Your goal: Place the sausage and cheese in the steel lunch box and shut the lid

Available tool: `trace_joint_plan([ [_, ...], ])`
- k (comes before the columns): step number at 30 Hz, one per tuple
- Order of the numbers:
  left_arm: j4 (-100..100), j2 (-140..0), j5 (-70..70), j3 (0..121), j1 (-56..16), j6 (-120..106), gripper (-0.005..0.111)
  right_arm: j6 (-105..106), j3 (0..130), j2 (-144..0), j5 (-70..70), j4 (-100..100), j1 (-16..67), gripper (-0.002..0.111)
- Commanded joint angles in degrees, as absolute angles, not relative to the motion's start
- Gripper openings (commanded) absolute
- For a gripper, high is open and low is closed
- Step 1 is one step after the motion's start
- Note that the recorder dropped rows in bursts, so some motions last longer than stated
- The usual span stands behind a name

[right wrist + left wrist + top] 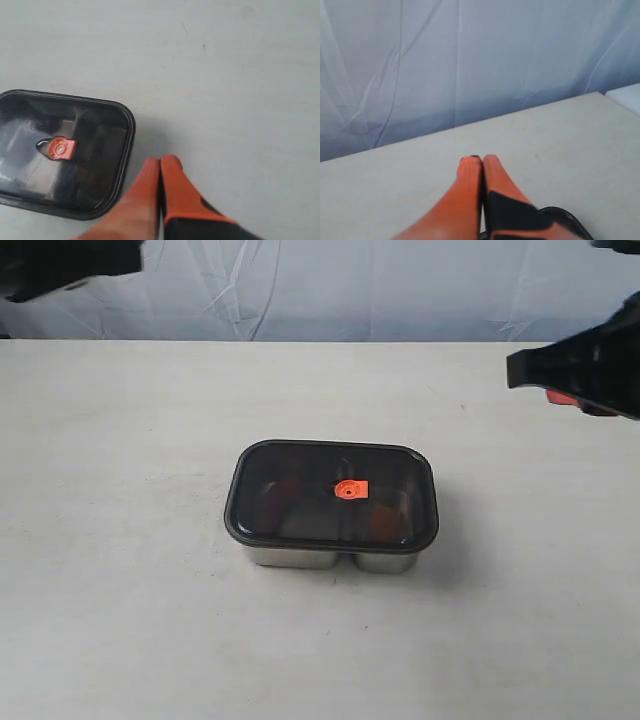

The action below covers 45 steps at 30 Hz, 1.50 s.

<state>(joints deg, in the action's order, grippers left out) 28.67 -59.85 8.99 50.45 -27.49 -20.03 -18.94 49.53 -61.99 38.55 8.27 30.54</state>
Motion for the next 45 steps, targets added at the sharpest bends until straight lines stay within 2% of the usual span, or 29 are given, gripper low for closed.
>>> trace_joint_plan([
  [1, 29.03, -49.18, 8.96, 43.21, -27.56, -19.68, 0.0, -18.35, 43.06, -53.59, 38.26, 6.73, 30.47, 0.0],
  [4, 28.74, -38.95, 9.55, 35.08, -27.56, -19.28, 0.0, -18.35, 36.34, -46.8, 35.19, 6.25, 30.47, 0.0],
  [7, 23.72, -31.37, 11.91, 30.46, -27.56, -19.63, 0.0, -18.35, 33.56, -42.66, 39.11, 3.96, 30.47, 0.0],
  [13, 14.24, -28.02, 12.91, 30.35, -27.56, -19.63, 0.0, -18.35, 33.27, -41.68, 39.44, 3.86, 30.47, 0.0],
  [15, 13.85, -28.02, 13.01, 30.35, -27.56, -19.63, 0.0, -17.91, 30.57, -38.01, 35.52, 3.58, 29.39, 0.0],
  [19, 13.85, -28.02, 13.28, 30.35, -27.56, -19.63, 0.0, -16.4, 18.47, -26.56, 15.78, 14.58, 18.09, 0.0],
  [22, 13.85, -28.02, 13.28, 30.35, -27.56, -19.63, 0.0, -16.5, 12.35, -19.56, 11.06, 13.84, 10.64, 0.0],
  [25, 13.85, -28.02, 13.28, 30.35, -27.56, -19.63, 0.0, -16.5, 8.41, -12.26, 13.53, 12.96, 5.36, 0.0],
  [29, 13.85, -28.02, 13.28, 30.35, -27.56, -19.63, 0.0, -16.5, 7.32, -2.85, 24.98, 12.96, 1.77, 0.0],
  [31, 13.85, -28.02, 13.28, 30.35, -27.56, -19.63, 0.0, -16.5, 7.15, -0.18, 25.55, 12.85, -0.05, 0.0],
  [35, 13.85, -28.02, 13.28, 30.35, -27.56, -19.63, 0.0, -16.5, 7.03, 0.0, 25.97, 13.51, -2.52, 0.0],
  [45, 13.85, -28.02, 13.28, 30.35, -27.56, -19.63, 0.0, -16.38, 0.0, 0.0, 20.86, 15.0, -2.66, 0.0],
])
